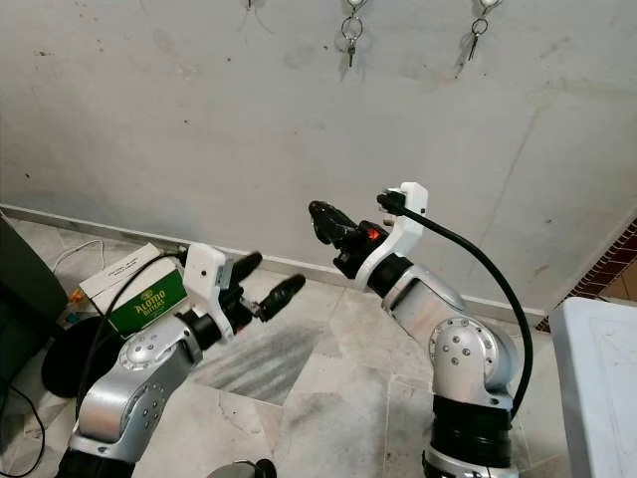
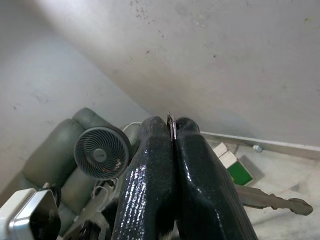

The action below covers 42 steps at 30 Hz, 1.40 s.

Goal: Hang keys on a hook

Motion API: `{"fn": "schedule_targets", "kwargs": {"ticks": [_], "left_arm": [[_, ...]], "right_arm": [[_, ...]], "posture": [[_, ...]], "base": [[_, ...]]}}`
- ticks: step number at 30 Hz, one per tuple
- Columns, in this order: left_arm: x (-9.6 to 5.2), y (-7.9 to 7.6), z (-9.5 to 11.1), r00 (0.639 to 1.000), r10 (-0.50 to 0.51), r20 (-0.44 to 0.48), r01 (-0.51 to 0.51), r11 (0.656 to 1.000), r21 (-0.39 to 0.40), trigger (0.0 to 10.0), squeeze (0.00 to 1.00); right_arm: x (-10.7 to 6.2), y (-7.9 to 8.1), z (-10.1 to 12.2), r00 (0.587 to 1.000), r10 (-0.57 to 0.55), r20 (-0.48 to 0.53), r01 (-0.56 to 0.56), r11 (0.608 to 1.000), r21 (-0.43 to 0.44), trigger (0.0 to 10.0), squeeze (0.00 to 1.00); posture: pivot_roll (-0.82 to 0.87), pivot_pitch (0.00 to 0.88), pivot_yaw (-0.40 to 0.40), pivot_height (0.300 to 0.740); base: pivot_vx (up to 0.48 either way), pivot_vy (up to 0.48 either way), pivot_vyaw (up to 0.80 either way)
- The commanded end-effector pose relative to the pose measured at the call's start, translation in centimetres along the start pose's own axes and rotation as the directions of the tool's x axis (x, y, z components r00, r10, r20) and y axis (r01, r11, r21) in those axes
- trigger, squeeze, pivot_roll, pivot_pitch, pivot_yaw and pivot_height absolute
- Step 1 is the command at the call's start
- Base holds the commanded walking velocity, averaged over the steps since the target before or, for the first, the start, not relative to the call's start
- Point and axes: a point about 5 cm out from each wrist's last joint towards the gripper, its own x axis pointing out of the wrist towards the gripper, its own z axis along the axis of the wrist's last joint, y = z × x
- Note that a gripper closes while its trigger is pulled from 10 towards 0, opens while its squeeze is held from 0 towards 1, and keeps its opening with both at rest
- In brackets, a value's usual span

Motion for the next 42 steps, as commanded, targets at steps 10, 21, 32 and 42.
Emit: {"fn": "schedule_targets", "kwargs": {"ticks": [10,21,32,42], "left_arm": [[0.2,0.5,-0.7,0.999,0.019,0.042,-0.022,0.998,0.056,10.0,0.00],[1.2,0.2,-0.5,0.991,0.062,0.121,-0.051,0.994,-0.096,10.0,0.00],[1.9,-2.2,-0.6,0.986,-0.095,0.137,0.121,0.973,-0.197,10.0,0.00],[2.5,-3.2,-0.7,0.976,-0.170,0.135,0.195,0.962,-0.193,10.0,0.00]], "right_arm": [[-0.5,0.9,0.2,0.999,-0.023,-0.024,0.024,0.998,0.061,10.0,0.00],[-0.7,1.3,-0.8,0.997,-0.028,-0.078,0.040,0.987,0.157,10.0,0.00],[0.2,2.2,-0.1,1.000,-0.002,-0.013,0.006,0.960,0.279,10.0,0.00],[0.3,1.9,0.1,0.998,-0.052,-0.024,0.057,0.943,0.328,10.0,0.00]], "posture": [[-0.05,0.083,0.042,0.740],[-0.06,0.081,0.036,0.740],[-0.07,0.079,0.040,0.740],[-0.08,0.069,0.032,0.740]], "base": [[0.000,0.000,0.00],[0.000,0.000,0.00],[0.000,0.000,0.00],[0.000,0.000,0.00]]}}
